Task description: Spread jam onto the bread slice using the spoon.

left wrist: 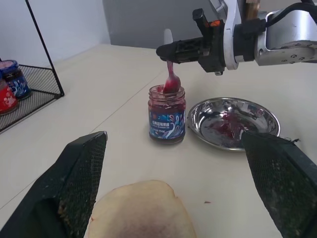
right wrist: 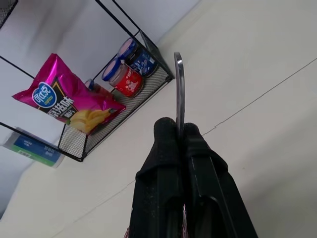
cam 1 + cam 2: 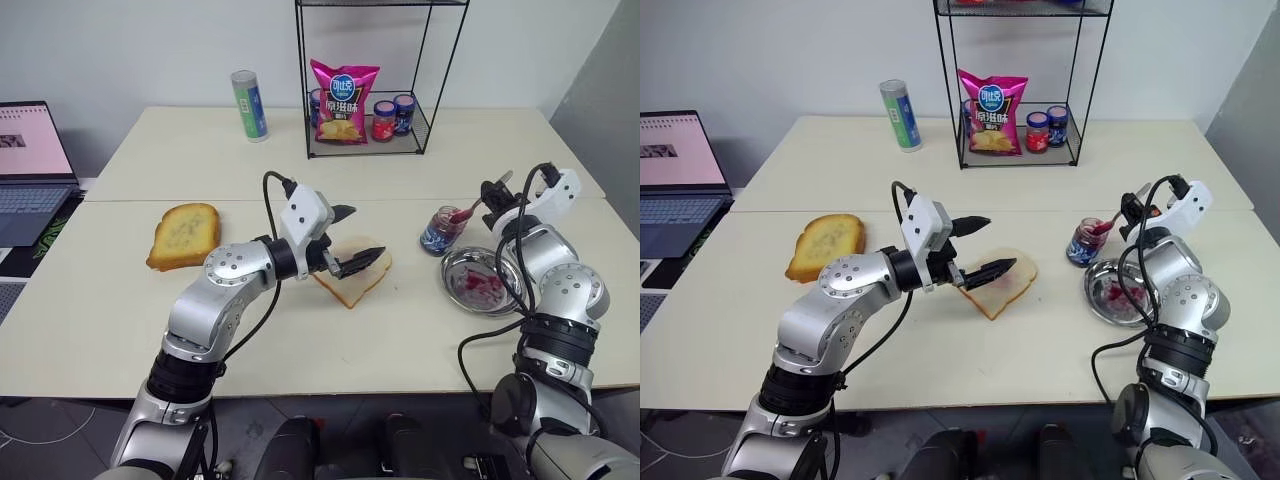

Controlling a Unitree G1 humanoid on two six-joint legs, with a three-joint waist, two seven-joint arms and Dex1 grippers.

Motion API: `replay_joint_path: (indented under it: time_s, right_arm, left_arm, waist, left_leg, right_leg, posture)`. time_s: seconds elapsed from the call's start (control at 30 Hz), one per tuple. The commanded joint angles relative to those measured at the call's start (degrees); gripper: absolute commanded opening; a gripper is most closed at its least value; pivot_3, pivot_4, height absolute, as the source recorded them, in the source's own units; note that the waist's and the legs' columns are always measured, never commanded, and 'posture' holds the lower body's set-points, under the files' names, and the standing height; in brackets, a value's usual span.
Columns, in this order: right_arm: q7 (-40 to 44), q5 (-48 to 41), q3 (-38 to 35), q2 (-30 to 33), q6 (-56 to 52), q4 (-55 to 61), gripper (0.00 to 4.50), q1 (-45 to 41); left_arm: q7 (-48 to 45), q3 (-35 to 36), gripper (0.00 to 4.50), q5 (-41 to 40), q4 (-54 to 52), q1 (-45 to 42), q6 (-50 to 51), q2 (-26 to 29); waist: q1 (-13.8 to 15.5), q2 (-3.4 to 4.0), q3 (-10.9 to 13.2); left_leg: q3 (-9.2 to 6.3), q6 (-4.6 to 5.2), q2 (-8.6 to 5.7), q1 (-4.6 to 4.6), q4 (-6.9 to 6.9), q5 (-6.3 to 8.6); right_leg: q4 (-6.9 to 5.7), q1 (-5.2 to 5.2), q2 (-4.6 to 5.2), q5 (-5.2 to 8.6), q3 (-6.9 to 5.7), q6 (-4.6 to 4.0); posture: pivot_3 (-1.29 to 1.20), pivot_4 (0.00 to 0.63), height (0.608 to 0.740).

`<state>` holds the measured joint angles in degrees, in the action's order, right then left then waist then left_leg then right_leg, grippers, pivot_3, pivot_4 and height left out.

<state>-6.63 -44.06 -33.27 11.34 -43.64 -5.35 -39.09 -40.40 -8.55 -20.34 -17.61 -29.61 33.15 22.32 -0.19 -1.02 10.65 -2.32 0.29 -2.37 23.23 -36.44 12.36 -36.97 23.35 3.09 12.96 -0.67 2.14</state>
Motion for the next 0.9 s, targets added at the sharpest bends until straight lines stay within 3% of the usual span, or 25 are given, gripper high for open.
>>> replay_joint_path:
  time_s: [0.03,0.33,0.57,0.73,0.9]
  right_arm:
    - [-1.9,-3.3,-2.0,-0.6,1.4,2.6,0.01,-2.3]
    - [-5.1,-8.2,-3.4,-2.1,2.0,2.1,0.01,-3.6]
    - [-9.6,-17.8,-4.1,-4.8,0.2,6.0,0.01,-6.4]
    - [-8.5,-22.2,4.0,-5.8,-4.4,14.5,0.01,-6.8]
    - [0.1,-15.9,18.5,-4.1,-5.8,21.2,0.01,-3.1]
  left_arm:
    - [-0.3,0.3,4.50,-0.3,-1.0,-1.1,-1.2,0.0]
    - [-0.3,0.6,4.50,-0.1,-0.9,-1.1,-1.2,0.2]
    - [-2.1,2.9,4.50,-1.3,0.2,-0.6,-2.1,2.0]
    - [-5.6,7.0,4.50,-4.5,-2.7,4.1,-2.0,6.3]
    - [-6.2,11.7,4.50,-6.7,-9.3,13.4,-1.2,11.5]
  waist:
    - [0.0,0.00,0.0]
    - [0.0,0.01,0.0]
    - [-0.1,0.03,0.0]
    - [-0.8,0.08,0.0]
    - [-1.5,0.08,0.0]
  left_leg:
    - [0.00,0.00,0.00,0.00,0.00,0.00]
    - [0.00,0.00,0.01,0.00,0.01,0.00]
    - [0.00,0.00,0.01,0.00,0.05,0.00]
    - [0.04,0.00,0.06,0.03,0.18,0.00]
    - [-0.04,0.00,0.11,0.03,0.37,0.00]
  right_leg:
    - [0.00,0.00,0.00,0.00,0.00,0.00]
    - [0.01,0.01,0.00,0.00,0.01,0.00]
    - [0.01,0.02,0.00,0.00,0.01,0.00]
    - [-0.01,0.17,0.01,0.02,0.05,-0.04]
    - [0.01,0.24,0.06,0.10,0.01,-0.17]
  posture:
    - [0.00,0.150,0.740]
    - [0.00,0.150,0.740]
    - [0.00,0.150,0.740]
    - [0.00,0.150,0.740]
    - [0.00,0.150,0.740]
